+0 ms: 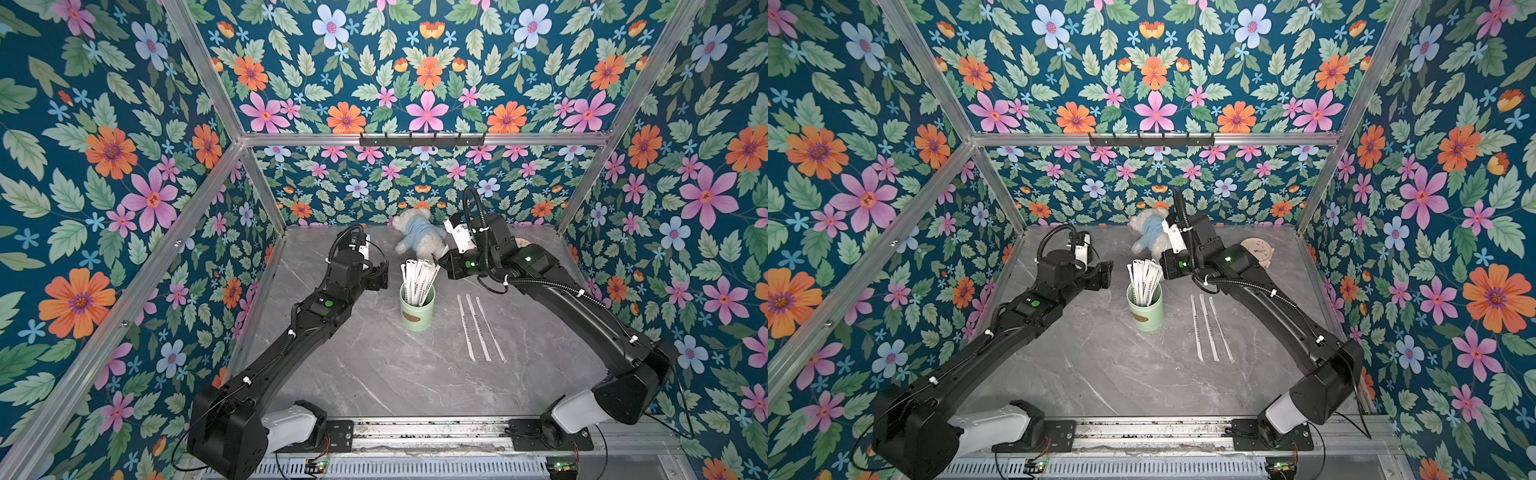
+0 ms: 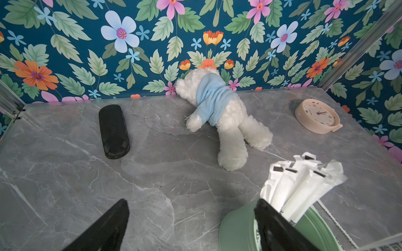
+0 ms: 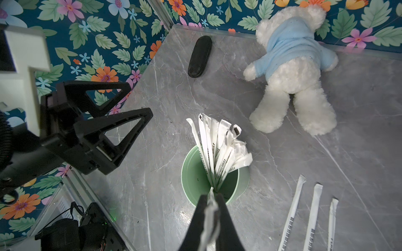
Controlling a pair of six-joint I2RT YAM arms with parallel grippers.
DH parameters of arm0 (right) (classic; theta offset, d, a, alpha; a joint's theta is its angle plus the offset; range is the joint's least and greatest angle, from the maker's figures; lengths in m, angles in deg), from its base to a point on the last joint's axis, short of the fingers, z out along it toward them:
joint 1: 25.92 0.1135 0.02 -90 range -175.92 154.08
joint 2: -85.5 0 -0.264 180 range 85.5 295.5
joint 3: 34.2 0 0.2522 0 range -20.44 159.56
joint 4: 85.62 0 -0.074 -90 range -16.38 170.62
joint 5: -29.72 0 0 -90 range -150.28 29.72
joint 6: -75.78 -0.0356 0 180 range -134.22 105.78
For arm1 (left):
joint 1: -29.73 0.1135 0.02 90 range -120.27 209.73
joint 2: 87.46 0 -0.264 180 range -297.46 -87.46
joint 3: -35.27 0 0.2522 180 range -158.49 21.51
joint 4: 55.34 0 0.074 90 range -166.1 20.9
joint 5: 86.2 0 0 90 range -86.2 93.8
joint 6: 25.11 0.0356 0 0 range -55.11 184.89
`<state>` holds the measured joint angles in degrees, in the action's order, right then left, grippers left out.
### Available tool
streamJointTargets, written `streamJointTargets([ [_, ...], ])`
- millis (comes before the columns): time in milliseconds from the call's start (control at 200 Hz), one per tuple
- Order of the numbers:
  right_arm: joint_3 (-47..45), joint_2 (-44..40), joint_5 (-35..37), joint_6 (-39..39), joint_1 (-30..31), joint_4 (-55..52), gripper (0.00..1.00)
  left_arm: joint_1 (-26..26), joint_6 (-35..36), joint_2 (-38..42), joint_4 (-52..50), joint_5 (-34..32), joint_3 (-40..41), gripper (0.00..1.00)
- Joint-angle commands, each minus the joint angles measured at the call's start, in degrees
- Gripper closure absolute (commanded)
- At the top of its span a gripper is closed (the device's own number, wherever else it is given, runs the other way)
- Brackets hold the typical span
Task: Take the straws out of the storage container
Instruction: Pick up the straw from the container, then place the straw at the center of the board.
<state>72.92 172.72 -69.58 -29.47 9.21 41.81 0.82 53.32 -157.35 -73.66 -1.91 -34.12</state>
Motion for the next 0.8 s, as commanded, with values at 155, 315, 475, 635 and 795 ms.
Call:
streamJointTargets([
  [155, 6.3, -2.2, 0.2, 2.5, 0.1, -7.4, 0.89, 0.0, 1.0, -0.2, 0.2, -0.9, 0.4, 0.08],
  [315, 10.8, -4.4, 0.7, 4.3, 0.1, -13.2, 0.89, 0.1, 1.1, -0.2, 0.2, -1.1, 0.5, 0.08],
  [475, 16.3, -6.2, 4.2, 7.3, 0.0, -21.5, 0.9, 0.0, 1.1, -0.2, 0.2, -1.4, 0.6, 0.08],
  [635, 19.6, -6.8, 7.8, 9.1, -3.4, -31.5, 0.9, 0.0, 1.1, -0.2, 0.2, -1.3, 0.6, 0.08],
  [795, 20.5, -4.5, 5.3, 9.0, -12.6, -43.2, 0.91, 0.0, 1.2, 0.0, 0.3, -1.3, 0.6, 0.08],
])
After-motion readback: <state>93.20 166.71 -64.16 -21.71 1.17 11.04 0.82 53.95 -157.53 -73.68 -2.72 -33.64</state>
